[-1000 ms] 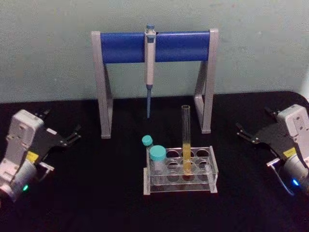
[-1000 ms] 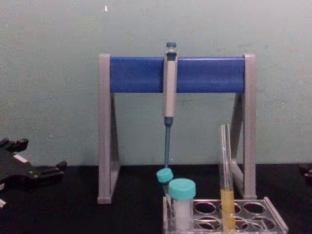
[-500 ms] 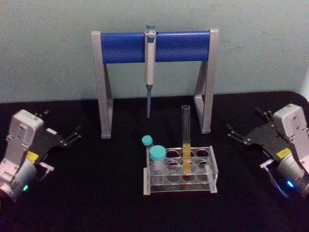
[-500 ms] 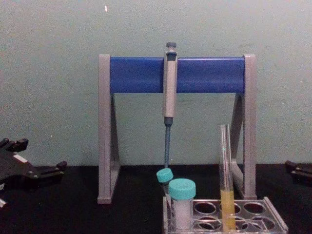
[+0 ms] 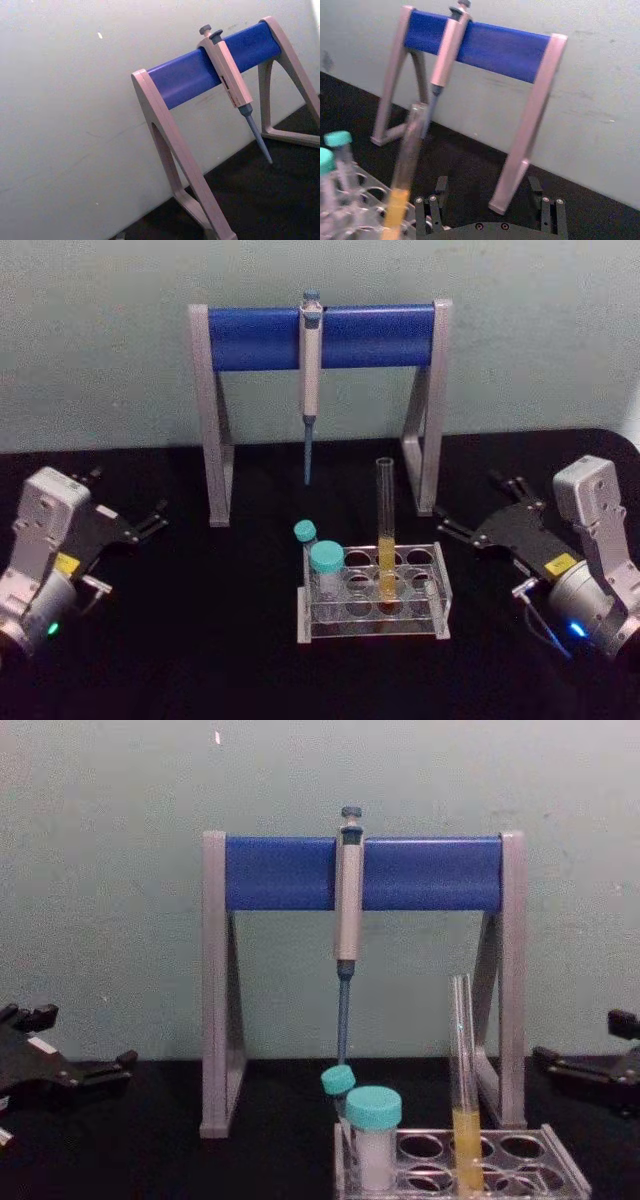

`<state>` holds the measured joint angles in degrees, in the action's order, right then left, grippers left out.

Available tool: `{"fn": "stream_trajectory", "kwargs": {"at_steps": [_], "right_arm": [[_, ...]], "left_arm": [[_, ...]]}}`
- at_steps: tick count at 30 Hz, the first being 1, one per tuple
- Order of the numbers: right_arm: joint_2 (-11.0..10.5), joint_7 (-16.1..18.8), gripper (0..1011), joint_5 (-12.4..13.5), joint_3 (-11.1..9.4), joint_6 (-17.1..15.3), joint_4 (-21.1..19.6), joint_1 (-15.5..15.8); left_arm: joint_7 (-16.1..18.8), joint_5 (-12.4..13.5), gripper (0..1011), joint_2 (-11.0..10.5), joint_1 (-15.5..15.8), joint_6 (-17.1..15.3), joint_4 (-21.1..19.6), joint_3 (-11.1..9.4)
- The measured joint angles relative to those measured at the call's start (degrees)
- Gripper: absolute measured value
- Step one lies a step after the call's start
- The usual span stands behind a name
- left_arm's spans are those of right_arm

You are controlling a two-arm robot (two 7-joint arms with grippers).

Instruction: Pick up the test tube from the test tube rack, shake it, then place it back into the test tube rack.

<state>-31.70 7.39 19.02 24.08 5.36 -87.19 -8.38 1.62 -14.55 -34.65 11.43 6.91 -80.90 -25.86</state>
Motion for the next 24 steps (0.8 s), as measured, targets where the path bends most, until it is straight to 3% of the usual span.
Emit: {"fn": "stream_trajectory", "kwargs": {"at_steps": [16, 24], "right_arm": [[2.57, 9.04, 1000, 5.53, -0.87, -2.65, -1.71, 0.81], [3.59, 12.38, 1000, 6.09, -0.47, -5.49, -0.79, -0.75]], "left_arm": [[0.0, 0.0, 1010, 0.0, 0.0, 0.0, 0.0, 0.0], [0.0, 0.0, 1010, 0.0, 0.0, 0.0, 0.0, 0.0]]}}
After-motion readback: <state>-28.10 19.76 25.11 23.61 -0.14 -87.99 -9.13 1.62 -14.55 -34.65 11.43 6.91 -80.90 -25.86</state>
